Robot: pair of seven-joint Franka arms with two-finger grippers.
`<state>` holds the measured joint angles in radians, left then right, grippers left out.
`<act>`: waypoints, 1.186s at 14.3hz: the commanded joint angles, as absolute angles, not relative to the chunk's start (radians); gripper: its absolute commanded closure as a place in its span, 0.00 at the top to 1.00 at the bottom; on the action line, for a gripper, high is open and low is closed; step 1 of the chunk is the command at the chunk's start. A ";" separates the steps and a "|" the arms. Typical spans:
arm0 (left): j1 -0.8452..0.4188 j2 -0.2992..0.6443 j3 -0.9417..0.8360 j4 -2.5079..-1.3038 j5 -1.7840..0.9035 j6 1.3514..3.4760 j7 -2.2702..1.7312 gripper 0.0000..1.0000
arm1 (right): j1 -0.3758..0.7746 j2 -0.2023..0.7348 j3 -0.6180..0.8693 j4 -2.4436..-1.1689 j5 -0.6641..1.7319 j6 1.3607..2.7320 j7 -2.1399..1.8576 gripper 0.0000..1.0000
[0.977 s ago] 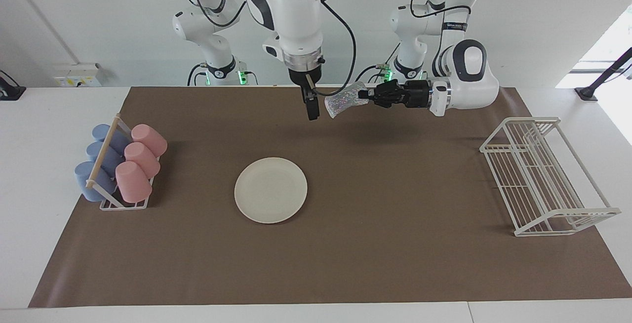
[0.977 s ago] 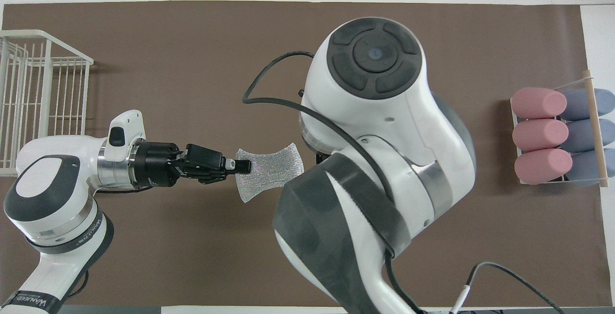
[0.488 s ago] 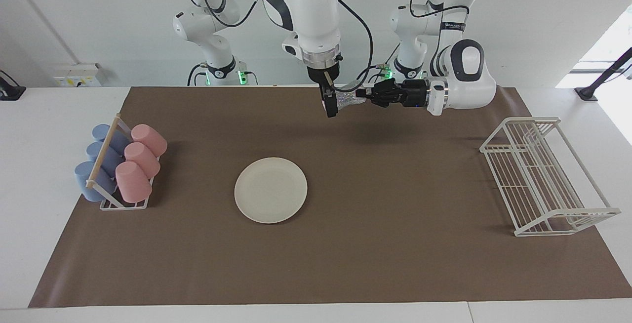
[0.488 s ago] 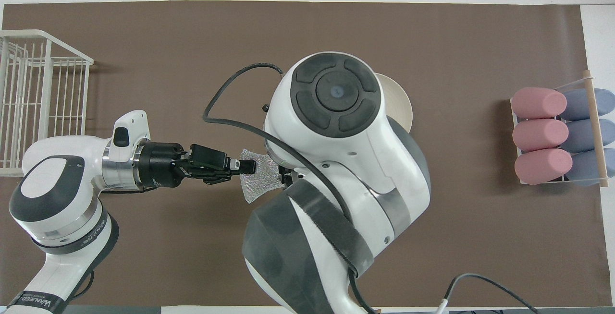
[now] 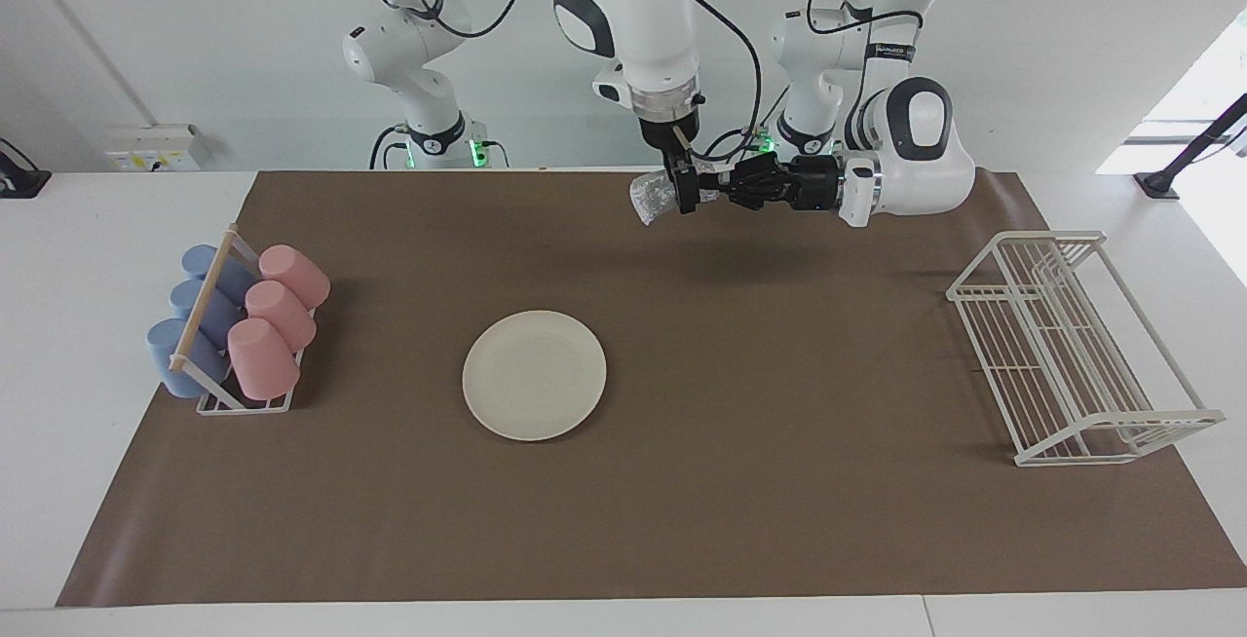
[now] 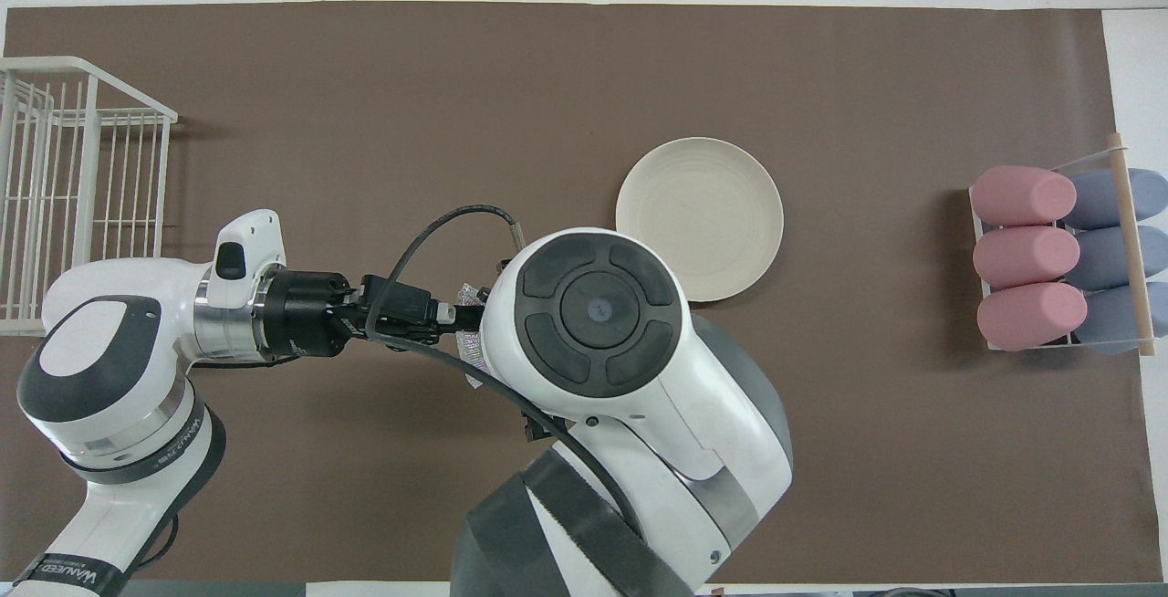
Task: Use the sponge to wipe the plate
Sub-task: 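Grasp the sponge from the left gripper with the right gripper, then carry the sponge to the cream plate with the right gripper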
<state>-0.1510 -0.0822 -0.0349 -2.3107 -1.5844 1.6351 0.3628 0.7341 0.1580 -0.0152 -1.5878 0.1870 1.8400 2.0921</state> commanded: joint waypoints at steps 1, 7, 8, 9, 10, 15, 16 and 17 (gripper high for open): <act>-0.167 -0.107 -0.020 -2.336 -1.602 1.640 0.376 0.00 | 0.700 0.092 -0.020 -1.628 0.201 1.830 2.054 1.00; -0.161 -0.107 -0.018 -2.336 -1.591 1.631 0.373 0.00 | 0.699 0.064 -0.017 -1.698 0.204 1.940 2.056 1.00; -0.160 -0.107 -0.018 -2.336 -1.589 1.631 0.373 0.00 | 0.707 0.064 -0.015 -1.715 0.204 1.968 2.059 1.00; -0.158 -0.107 -0.018 -2.336 -1.589 1.629 0.373 0.00 | 0.713 0.064 -0.014 -1.723 0.204 1.979 2.062 1.00; -0.158 -0.107 -0.018 -2.336 -1.589 1.629 0.373 0.00 | 0.713 0.064 -0.014 -1.723 0.204 1.977 2.065 1.00; -0.155 -0.107 -0.018 -2.336 -1.568 1.618 0.373 0.00 | 0.715 0.060 -0.011 -1.726 0.206 1.973 2.060 0.55; -0.155 -0.107 -0.018 -2.336 -1.562 1.617 0.373 0.00 | 0.713 0.060 -0.012 -1.726 0.206 1.974 2.059 0.26; -0.153 -0.107 -0.018 -2.336 -1.557 1.615 0.373 0.00 | 0.712 0.061 -0.011 -1.721 0.206 1.976 2.062 0.00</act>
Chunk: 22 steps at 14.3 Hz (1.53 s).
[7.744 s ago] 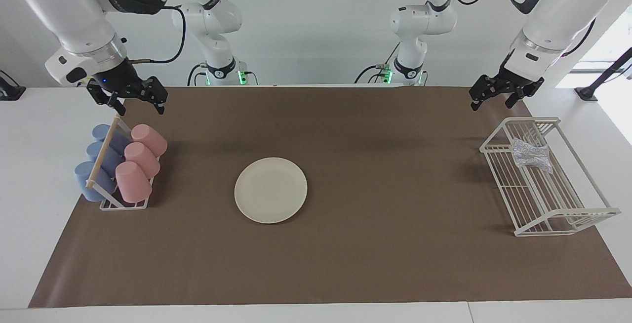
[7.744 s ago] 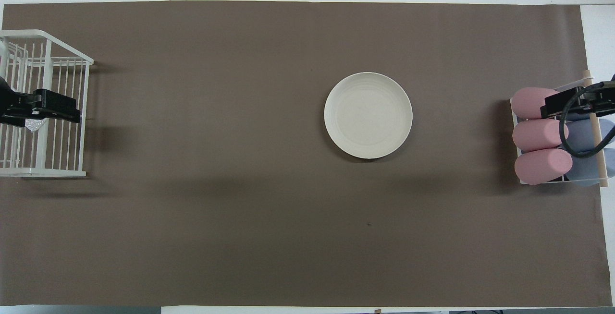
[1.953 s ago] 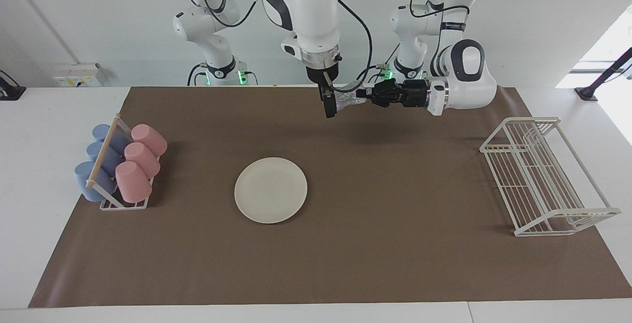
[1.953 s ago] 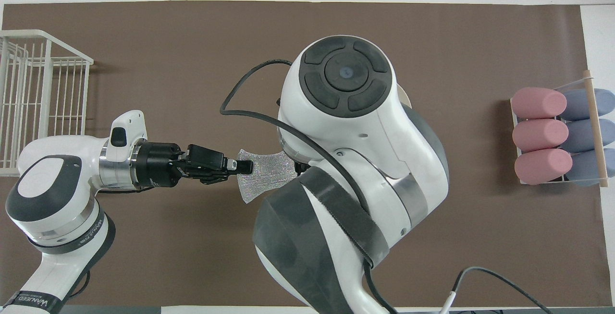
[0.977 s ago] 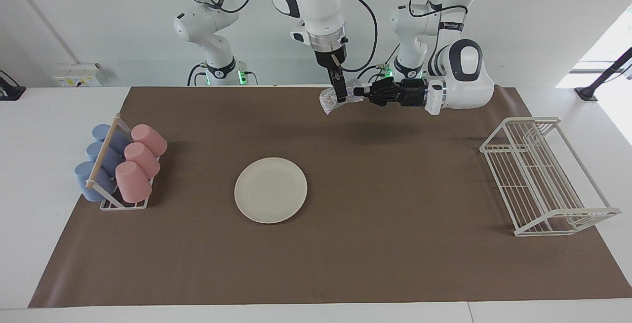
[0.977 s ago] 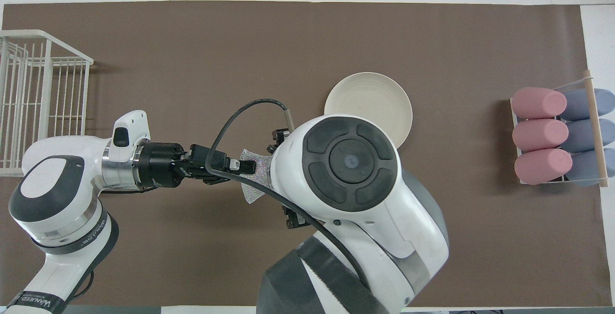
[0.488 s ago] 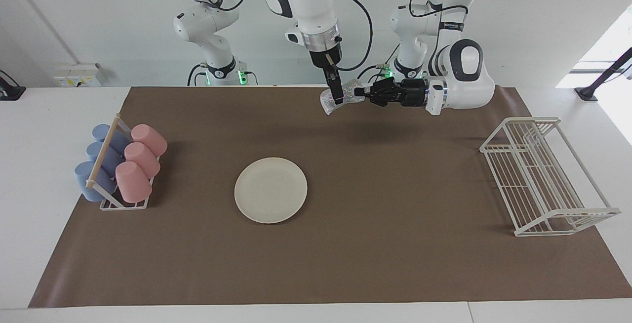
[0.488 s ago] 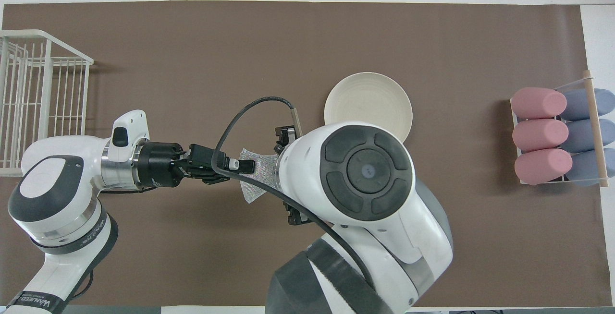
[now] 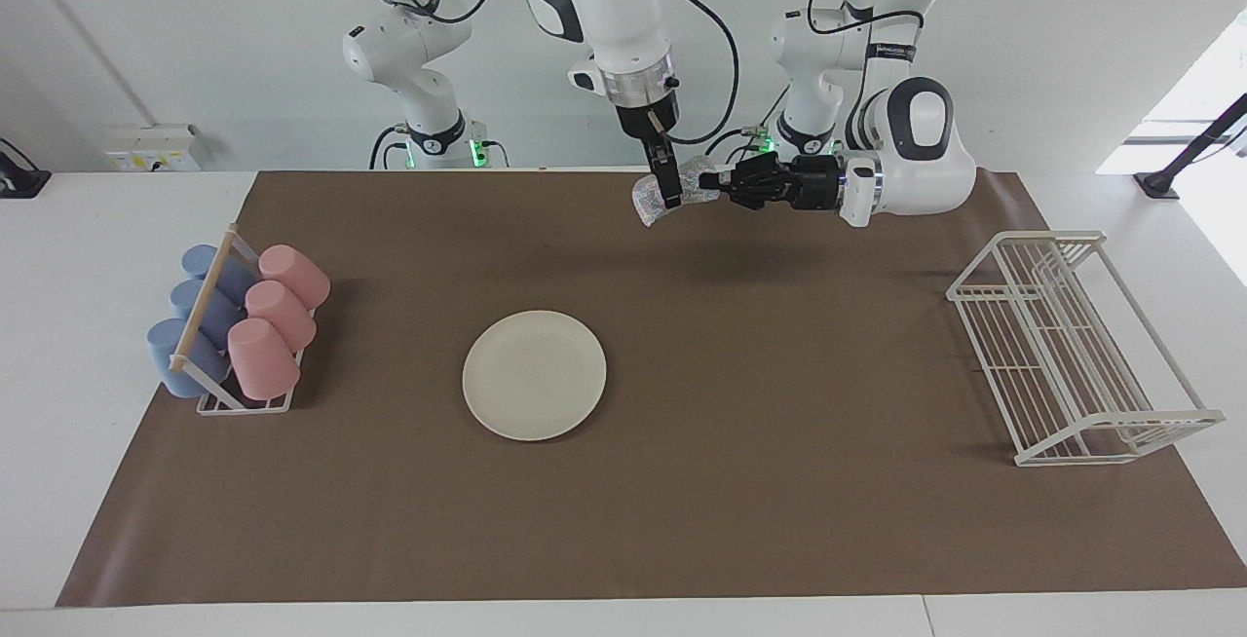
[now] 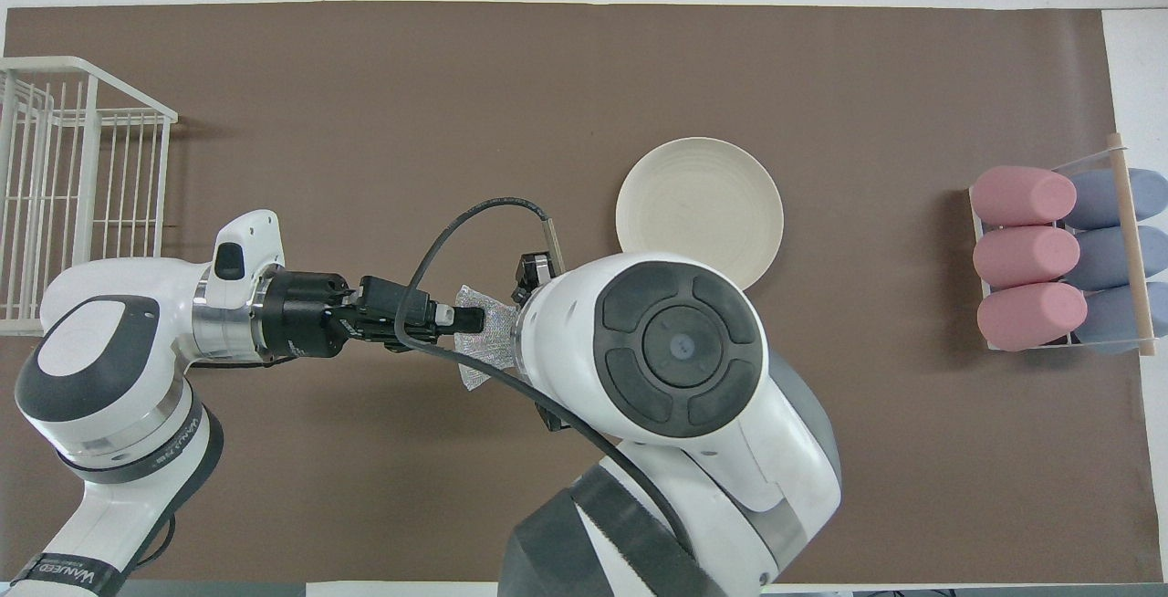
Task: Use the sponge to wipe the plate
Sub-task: 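Carry the sponge to the cream plate with the right gripper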
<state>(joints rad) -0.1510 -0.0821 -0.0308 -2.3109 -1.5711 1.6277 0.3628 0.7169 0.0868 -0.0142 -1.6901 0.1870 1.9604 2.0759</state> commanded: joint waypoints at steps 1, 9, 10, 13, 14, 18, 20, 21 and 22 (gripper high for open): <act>-0.152 -0.107 -0.017 -2.336 -1.555 1.608 0.373 0.00 | 0.712 0.061 -0.012 -1.723 0.206 1.980 2.062 0.00; -0.150 -0.107 -0.017 -2.321 -1.496 1.606 0.368 1.00 | 0.689 0.061 -0.014 -1.732 0.206 1.991 2.042 0.00; -0.149 -0.109 -0.017 -2.319 -1.494 1.611 0.367 1.00 | 0.658 0.063 -0.014 -1.761 0.204 2.028 1.993 0.00; -0.140 -0.107 -0.014 -2.300 -1.413 1.621 0.354 1.00 | 0.571 0.109 -0.014 -1.893 0.204 2.230 1.771 0.00; -0.126 -0.106 -0.014 -2.287 -1.367 1.623 0.356 1.00 | 0.558 0.135 -0.014 -1.922 0.204 2.306 1.734 0.00; -0.069 -0.091 -0.014 -2.218 -1.150 1.641 0.337 1.00 | 0.493 0.254 -0.014 -2.005 0.204 2.538 1.594 0.00; -0.052 -0.089 -0.014 -2.191 -1.009 1.667 0.336 1.00 | 0.468 0.308 -0.014 -2.011 0.204 2.583 1.516 0.00; -0.031 -0.087 -0.014 -2.187 -0.941 1.690 0.337 1.00 | 0.459 0.320 -0.014 -2.010 0.204 2.582 1.496 0.00; -0.012 -0.080 -0.014 -2.184 -0.874 1.718 0.337 1.00 | 0.456 0.333 -0.014 -2.010 0.204 2.586 1.483 0.00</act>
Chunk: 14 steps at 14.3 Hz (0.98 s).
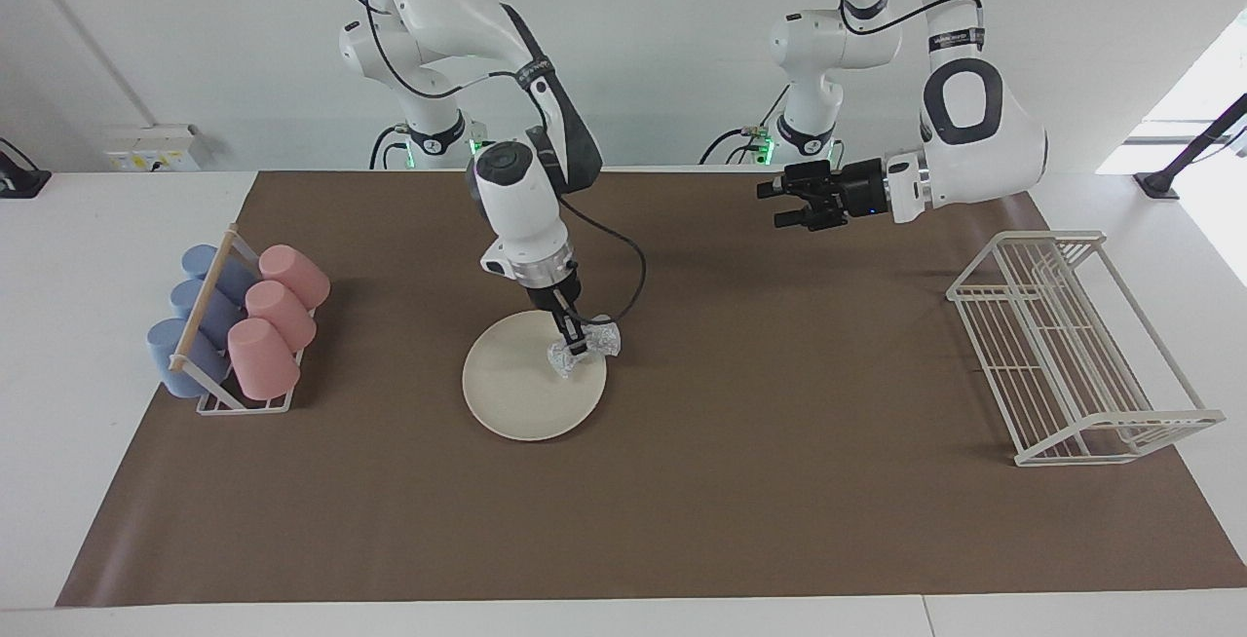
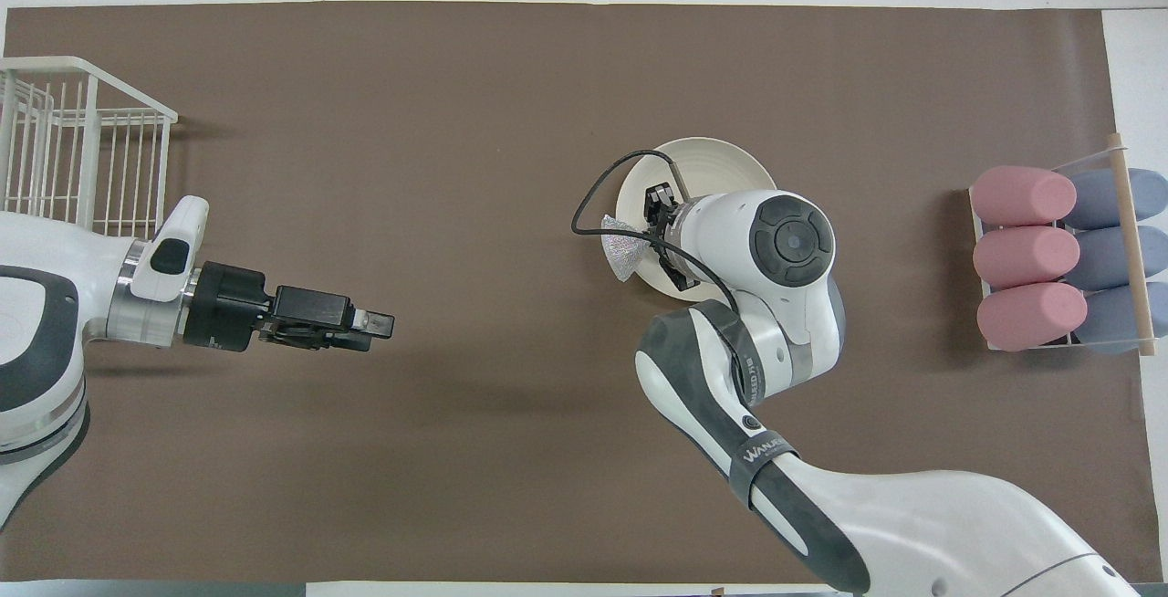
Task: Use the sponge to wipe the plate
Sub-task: 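Rub the sponge in circles over the plate with the right gripper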
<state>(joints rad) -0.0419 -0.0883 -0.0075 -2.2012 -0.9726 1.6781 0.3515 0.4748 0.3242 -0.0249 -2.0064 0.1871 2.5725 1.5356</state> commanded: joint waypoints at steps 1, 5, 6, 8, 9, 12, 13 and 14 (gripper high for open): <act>-0.020 -0.074 -0.014 -2.180 -0.812 1.748 0.339 1.00 | 0.450 0.333 -0.014 -2.017 0.204 2.585 1.464 0.00; -0.020 -0.075 -0.014 -2.177 -0.637 1.815 0.339 1.00 | 0.385 0.331 -0.012 -2.068 0.206 2.597 1.363 0.00; -0.026 -0.075 -0.014 -2.168 -0.586 1.819 0.310 1.00 | 0.368 0.331 -0.012 -2.077 0.206 2.612 1.327 0.00; -0.029 -0.074 -0.020 -2.166 -0.470 1.864 0.253 1.00 | 0.345 0.331 -0.012 -2.082 0.206 2.615 1.260 0.00; -0.037 -0.074 -0.021 -2.166 -0.459 1.870 0.250 1.00 | 0.335 0.331 -0.014 -2.082 0.206 2.615 1.228 0.00; -0.035 -0.074 -0.021 -2.160 -0.397 1.902 0.247 1.00 | 0.308 0.333 -0.014 -2.080 0.206 2.615 1.140 0.00; -0.029 -0.074 -0.021 -2.160 -0.397 1.913 0.233 1.00 | 0.307 0.333 -0.012 -2.082 0.206 2.614 1.134 0.00; -0.028 -0.074 -0.021 -2.157 -0.397 1.920 0.218 1.00 | 0.314 0.331 -0.012 -2.085 0.207 2.614 1.144 0.00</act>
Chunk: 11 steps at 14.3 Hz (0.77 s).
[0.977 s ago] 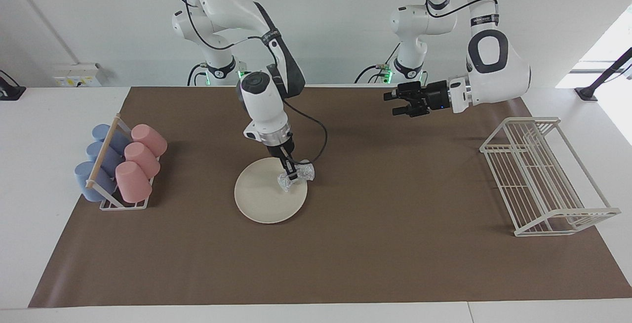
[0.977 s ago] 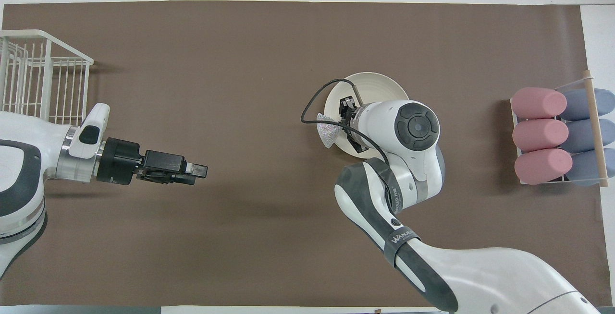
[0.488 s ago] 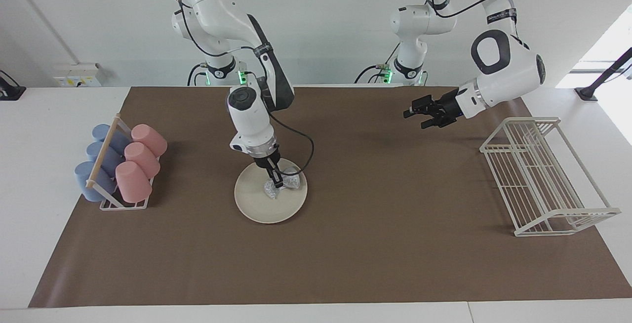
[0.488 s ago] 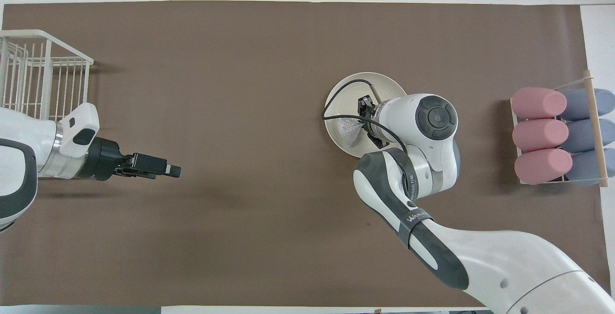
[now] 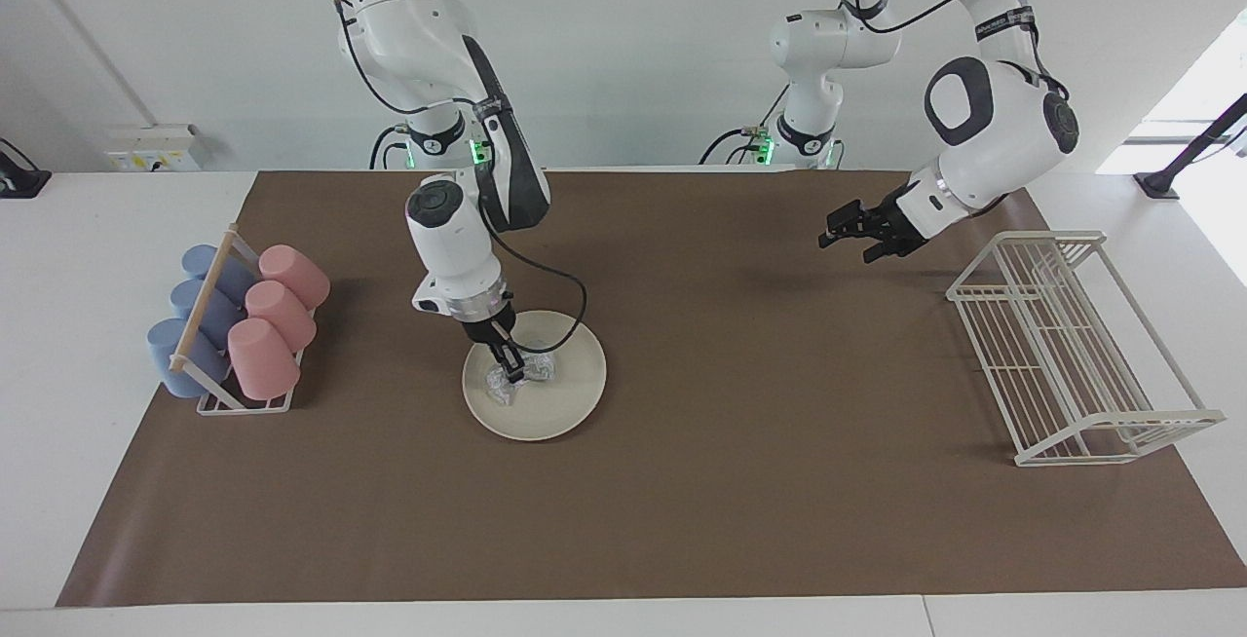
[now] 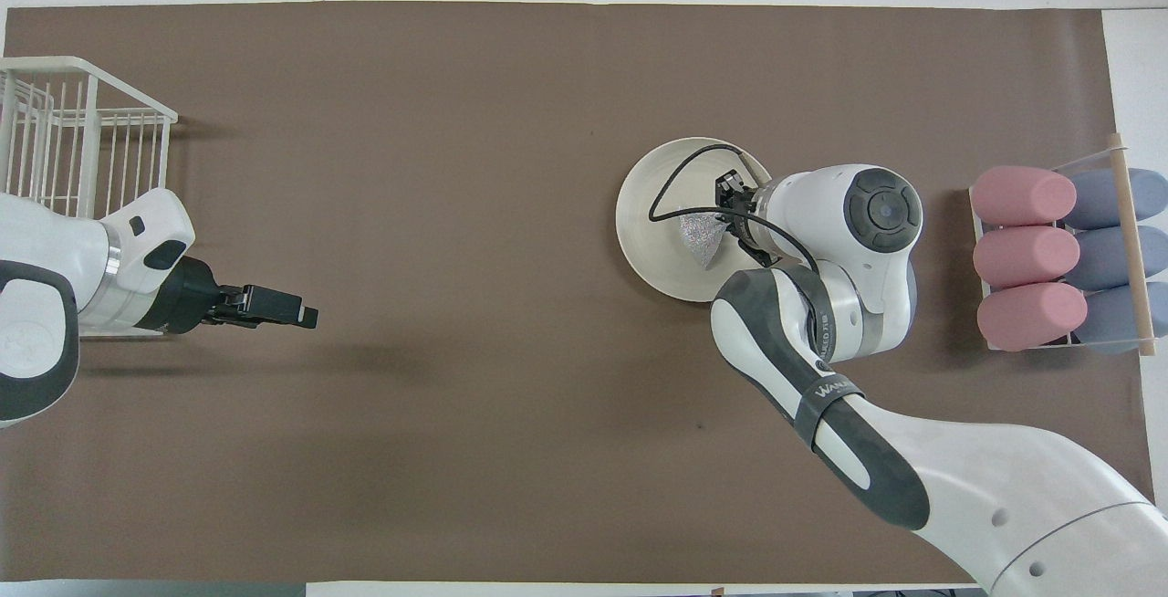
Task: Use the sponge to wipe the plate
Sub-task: 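Rub the sponge in circles over the plate with the right gripper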
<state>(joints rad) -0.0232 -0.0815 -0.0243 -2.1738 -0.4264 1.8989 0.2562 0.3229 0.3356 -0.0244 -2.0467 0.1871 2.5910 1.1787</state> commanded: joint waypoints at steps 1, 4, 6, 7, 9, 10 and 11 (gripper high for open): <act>-0.026 -0.074 -0.021 -2.157 -0.396 1.931 0.206 1.00 | 0.328 0.328 -0.012 -2.089 0.209 2.614 1.172 0.00; -0.023 -0.072 -0.021 -2.157 -0.397 1.944 0.192 1.00 | 0.394 0.327 -0.011 -2.091 0.210 2.615 1.317 0.00; -0.023 -0.072 -0.021 -2.157 -0.396 1.956 0.193 1.00 | 0.426 0.325 -0.011 -2.091 0.210 2.618 1.380 0.00; -0.026 -0.072 -0.021 -2.157 -0.396 1.959 0.193 1.00 | 0.442 0.327 -0.011 -2.091 0.210 2.640 1.414 0.00; -0.025 -0.072 -0.021 -2.155 -0.396 1.965 0.193 1.00 | 0.442 0.328 -0.012 -2.091 0.210 2.649 1.416 0.00; -0.025 -0.072 -0.021 -2.155 -0.396 1.967 0.193 1.00 | 0.431 0.328 -0.012 -2.091 0.210 2.649 1.382 0.00; -0.025 -0.072 -0.021 -2.157 -0.396 1.971 0.193 1.00 | 0.410 0.330 -0.012 -2.091 0.210 2.648 1.323 0.00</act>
<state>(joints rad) -0.0219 -0.0814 -0.0223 -2.1688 -0.4169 1.9557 0.2125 0.4466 0.3317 -0.0198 -2.0615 0.1872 2.6260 1.4036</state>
